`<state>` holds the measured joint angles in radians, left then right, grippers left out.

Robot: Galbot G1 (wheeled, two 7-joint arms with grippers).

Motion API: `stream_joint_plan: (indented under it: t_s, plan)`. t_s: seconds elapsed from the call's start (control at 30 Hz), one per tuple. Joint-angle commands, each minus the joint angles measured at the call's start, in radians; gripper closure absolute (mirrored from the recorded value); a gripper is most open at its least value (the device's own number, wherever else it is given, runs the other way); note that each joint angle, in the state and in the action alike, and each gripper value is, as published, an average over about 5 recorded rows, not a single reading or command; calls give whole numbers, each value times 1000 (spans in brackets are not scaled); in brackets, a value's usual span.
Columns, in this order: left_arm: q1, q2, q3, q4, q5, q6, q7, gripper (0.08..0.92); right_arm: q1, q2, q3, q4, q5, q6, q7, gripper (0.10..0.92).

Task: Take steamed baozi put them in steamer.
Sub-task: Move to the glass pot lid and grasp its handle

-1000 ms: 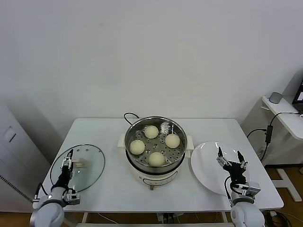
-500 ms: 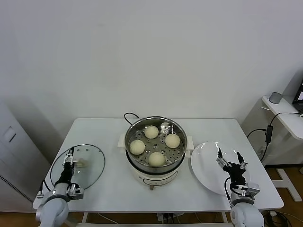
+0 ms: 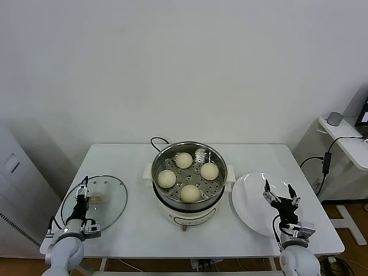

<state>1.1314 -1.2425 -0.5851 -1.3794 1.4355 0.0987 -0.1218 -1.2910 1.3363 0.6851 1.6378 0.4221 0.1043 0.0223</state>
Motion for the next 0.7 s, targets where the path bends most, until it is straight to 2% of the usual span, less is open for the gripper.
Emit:
stream_joint_plan:
  t_s: [0.03, 0.53, 0.7]
  plan:
    - [-15, 0, 3, 40, -9, -13, -8, 203, 1, 2, 0, 0, -3, -2, 0, 203]
    - [-31, -2, 13, 74, -10, -23, -6, 622, 8, 8, 0, 2, -15, -8, 0, 203]
    - [1, -2, 10, -7, -46, 25, 21, 769, 14, 10, -2, -1, -18, -9, 0, 203]
